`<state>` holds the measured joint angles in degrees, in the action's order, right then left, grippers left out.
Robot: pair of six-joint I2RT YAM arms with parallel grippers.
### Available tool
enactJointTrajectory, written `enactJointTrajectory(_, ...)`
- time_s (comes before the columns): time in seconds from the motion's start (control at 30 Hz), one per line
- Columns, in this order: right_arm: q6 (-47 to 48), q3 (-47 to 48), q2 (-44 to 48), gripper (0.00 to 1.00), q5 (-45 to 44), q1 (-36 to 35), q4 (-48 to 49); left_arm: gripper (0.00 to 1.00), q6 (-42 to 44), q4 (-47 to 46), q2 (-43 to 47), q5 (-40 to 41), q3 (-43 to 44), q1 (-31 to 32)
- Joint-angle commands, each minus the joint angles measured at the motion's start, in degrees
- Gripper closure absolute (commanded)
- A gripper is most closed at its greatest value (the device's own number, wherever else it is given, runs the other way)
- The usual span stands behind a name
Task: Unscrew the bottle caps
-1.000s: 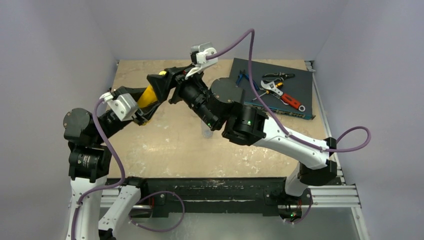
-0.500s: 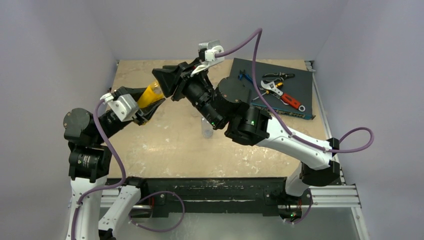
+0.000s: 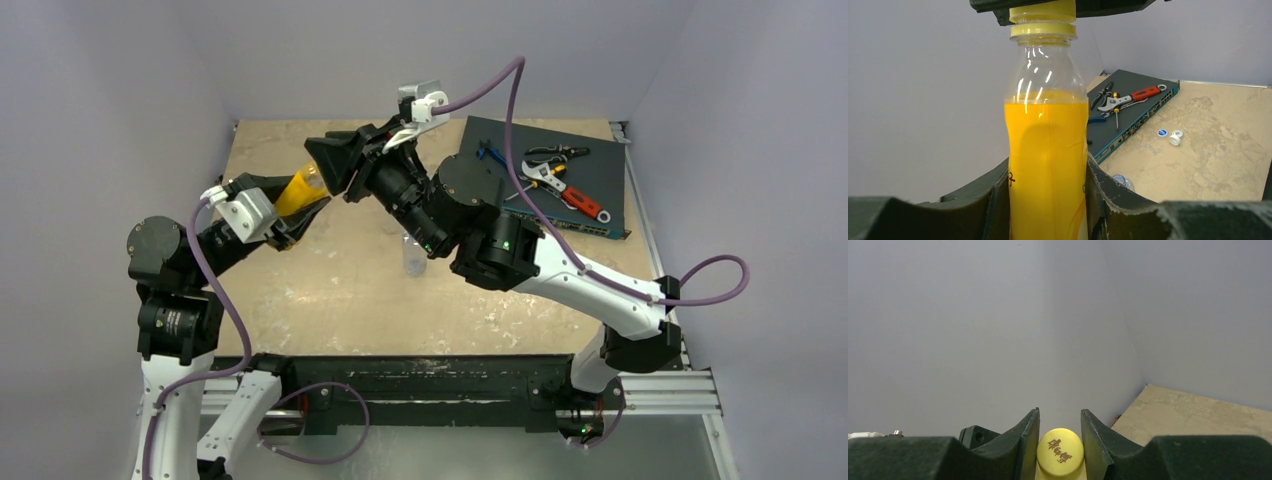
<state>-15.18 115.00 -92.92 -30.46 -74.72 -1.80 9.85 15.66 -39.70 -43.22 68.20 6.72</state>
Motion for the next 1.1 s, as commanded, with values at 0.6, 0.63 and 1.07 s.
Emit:
enactJointTrajectory(0.6,2.1,-5.9,6.3,1.00,6.2,0.4,5.0,1.00,-16.7,-6.0,-2.9,-6.7,3.3,-0.4)
enactJointTrajectory(0.63,2.6,-6.9,7.2,1.00,8.3,0.7,6.5,1.00,-18.6,-6.9,-3.2,-7.8,3.6,-0.4)
enactJointTrajectory(1.07,0.9,-25.6,20.8,1.00,59.3,14.8,27.0,1.00,-49.3,-26.1,-6.6,-20.3,4.4,-0.3)
